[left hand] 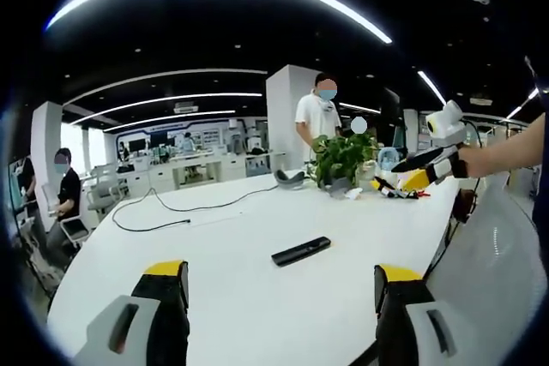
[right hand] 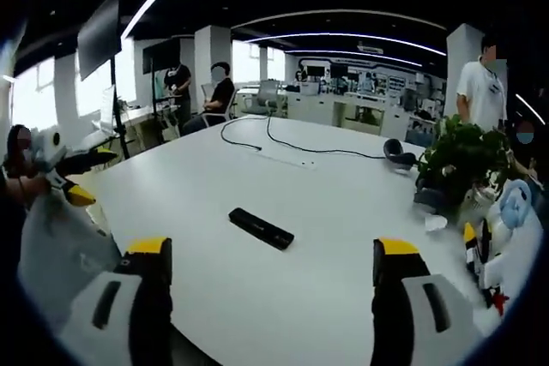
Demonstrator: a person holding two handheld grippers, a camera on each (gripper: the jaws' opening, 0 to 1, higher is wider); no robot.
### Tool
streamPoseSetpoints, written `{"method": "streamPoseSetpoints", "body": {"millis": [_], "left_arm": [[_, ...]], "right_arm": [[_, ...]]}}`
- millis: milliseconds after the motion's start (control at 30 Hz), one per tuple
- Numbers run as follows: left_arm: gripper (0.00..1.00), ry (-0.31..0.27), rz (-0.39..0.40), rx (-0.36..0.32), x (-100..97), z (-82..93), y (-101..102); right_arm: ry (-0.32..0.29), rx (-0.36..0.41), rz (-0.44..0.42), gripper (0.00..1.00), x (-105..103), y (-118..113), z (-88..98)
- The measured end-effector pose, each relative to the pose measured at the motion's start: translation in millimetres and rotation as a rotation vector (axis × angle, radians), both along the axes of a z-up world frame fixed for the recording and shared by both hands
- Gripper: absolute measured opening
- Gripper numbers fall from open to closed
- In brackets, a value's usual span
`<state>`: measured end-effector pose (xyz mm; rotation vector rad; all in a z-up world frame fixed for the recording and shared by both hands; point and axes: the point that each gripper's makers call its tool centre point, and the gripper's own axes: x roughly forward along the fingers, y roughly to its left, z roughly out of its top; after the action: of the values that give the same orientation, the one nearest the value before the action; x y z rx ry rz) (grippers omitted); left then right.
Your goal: Press the specified remote control buttons in sequence, fully releasing each button before pressing the next.
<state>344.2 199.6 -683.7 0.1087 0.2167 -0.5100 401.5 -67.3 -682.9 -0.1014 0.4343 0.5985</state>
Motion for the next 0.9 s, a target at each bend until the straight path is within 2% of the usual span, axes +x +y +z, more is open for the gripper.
{"method": "streamPoseSetpoints", "body": {"millis": [67, 367, 467, 567, 700, 900], "left_arm": [[0.94, -0.003, -0.001, 0.001, 0.1, 0.5, 0], [0.94, 0.012, -0.002, -0.002, -0.8, -1.8, -1], [0.94, 0.02, -0.011, -0.009, -1.8, -2.9, -2], [0.94, 0.018, -0.014, -0.017, -2.2, -2.3, -3], [0.94, 0.021, -0.014, -0.027, -2.5, -2.3, -2], [0.94, 0.038, -0.036, -0.033, -3.9, -5.8, -6]], "right_arm": [[0.008, 0.032, -0.003, 1.0, -6, 1, -0.5], [0.004, -0.009, -0.056, 1.0, -24, -13, -12.5], [0.008, 0.001, -0.074, 0.98, -23, -14, -15.0], [-0.009, -0.034, -0.069, 0.96, -22, -15, -15.5], [0.002, -0.062, -0.047, 0.97, -24, -13, -21.2], [-0.003, -0.068, -0.059, 0.96, -23, -18, -21.3]]}}
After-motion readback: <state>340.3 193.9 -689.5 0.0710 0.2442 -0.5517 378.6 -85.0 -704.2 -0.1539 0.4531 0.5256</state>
